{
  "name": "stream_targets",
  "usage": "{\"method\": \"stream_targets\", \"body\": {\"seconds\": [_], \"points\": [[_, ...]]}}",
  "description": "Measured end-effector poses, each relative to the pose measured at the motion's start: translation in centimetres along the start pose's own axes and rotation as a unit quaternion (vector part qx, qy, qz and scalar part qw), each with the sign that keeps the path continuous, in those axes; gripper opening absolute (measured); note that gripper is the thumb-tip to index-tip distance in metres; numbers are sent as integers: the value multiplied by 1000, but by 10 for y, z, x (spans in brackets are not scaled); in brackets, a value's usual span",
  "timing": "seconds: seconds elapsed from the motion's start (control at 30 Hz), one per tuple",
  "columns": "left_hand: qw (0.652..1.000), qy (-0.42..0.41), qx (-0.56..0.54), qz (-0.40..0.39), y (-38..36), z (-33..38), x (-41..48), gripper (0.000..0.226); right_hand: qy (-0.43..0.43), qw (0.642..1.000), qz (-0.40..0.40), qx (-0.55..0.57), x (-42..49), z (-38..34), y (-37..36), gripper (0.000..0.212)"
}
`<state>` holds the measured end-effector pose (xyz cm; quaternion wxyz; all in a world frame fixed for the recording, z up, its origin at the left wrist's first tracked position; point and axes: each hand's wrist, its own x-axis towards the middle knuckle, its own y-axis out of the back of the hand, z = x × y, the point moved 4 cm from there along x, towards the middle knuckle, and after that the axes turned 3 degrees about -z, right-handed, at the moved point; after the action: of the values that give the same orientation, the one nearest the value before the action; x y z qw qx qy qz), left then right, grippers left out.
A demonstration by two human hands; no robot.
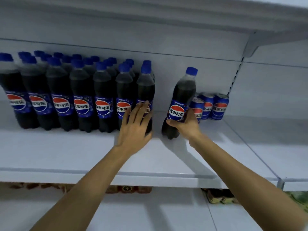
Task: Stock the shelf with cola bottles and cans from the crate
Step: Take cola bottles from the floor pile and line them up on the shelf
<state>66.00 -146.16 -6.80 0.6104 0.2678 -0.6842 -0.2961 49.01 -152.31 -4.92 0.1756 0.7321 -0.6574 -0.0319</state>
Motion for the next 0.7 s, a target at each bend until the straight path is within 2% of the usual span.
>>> {"method": "stream_targets", "body": {"seconds": [0.1,0.23,0.43,0.7], "points": [[999,-17,9,39,-7,0,-1,68,5,999,-13,-38,36,8,-10,77],[998,-22,33,47,-12,-6,-2,63,39,997,-39,-53,80,15,-29,71],[998,-17,41,44,-16,-8,-2,59,57,998,-37,13,131,31,-54,73],[997,-16,56,54,-18,-9,-2,60,93,995,-19,18,151,33,-68,64]]}}
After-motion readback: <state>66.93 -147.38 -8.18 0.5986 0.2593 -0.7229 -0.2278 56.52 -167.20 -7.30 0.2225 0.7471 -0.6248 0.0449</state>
